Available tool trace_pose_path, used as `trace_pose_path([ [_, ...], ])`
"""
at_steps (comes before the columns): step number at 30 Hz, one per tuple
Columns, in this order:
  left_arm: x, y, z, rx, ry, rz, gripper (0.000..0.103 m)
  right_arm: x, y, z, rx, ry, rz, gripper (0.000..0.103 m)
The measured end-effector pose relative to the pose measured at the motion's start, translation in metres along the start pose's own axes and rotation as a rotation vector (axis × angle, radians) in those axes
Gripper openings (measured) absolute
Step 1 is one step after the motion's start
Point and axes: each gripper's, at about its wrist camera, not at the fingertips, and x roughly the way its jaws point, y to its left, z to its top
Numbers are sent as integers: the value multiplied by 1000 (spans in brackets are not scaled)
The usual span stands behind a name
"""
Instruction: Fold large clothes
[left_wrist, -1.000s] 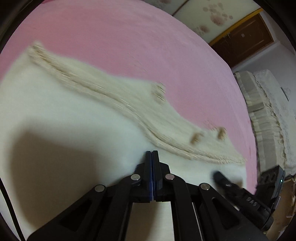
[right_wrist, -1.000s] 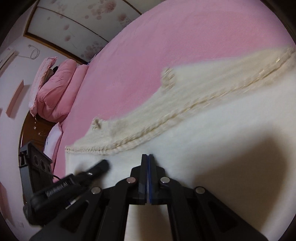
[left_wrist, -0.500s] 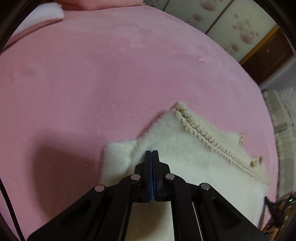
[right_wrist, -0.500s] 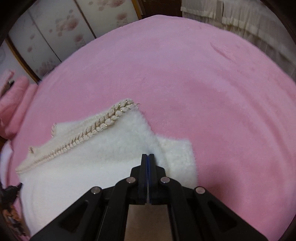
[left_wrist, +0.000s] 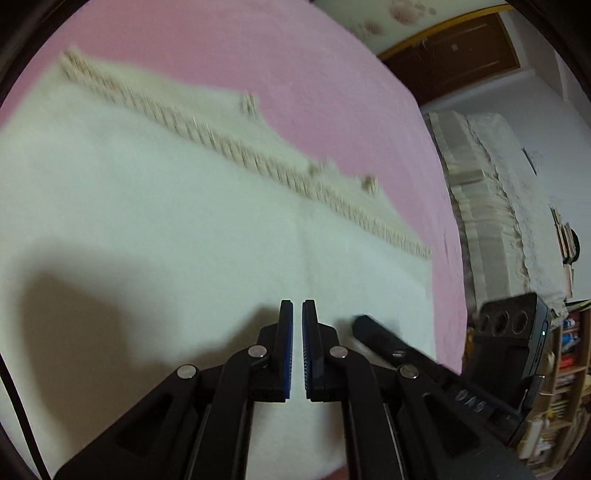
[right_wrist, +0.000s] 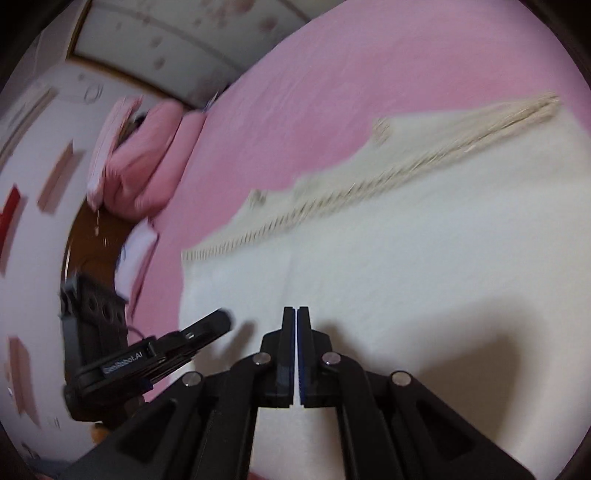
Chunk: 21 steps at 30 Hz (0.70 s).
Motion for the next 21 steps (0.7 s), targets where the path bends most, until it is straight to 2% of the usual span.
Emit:
trace_pose_path([
  [2, 11, 11, -5, -37, 53, -21, 1, 16, 0, -8, -5, 54, -28, 0],
  [4, 16, 20, -7, -45, 58, -48, 3, 18, -10, -10, 35, 43, 14, 0],
  [7, -1, 47, -9, -29, 87, -19, 1, 18, -25, -8, 12, 94, 50, 0],
  [10, -26, 67, -10, 22, 80, 20, 1, -1, -49, -10, -97, 146, 5, 0],
  [11, -34, 71, -7, 40, 75, 105, 1, -11, -59, -8, -116, 157, 2, 0],
  [12, -48, 86, -5, 63, 53, 227, 1, -24, -70, -5, -122, 161, -27, 0],
  [13, -61, 101, 0, 65, 35, 273, 1, -39, -84, -1, -115, 157, -63, 0],
  [15, -85, 141, 8, -42, 45, 224, 1, -71, -111, 5, -108, 132, -220, 0],
  [16, -92, 154, 9, -78, 47, 222, 1, -88, -127, 7, -87, 117, -261, 0],
  [19, -99, 147, 10, -5, 33, 295, 1, -121, -166, 4, 31, 97, -338, 0],
  [21, -91, 145, 8, 11, 21, 335, 1, -131, -176, 3, 103, 84, -342, 0],
])
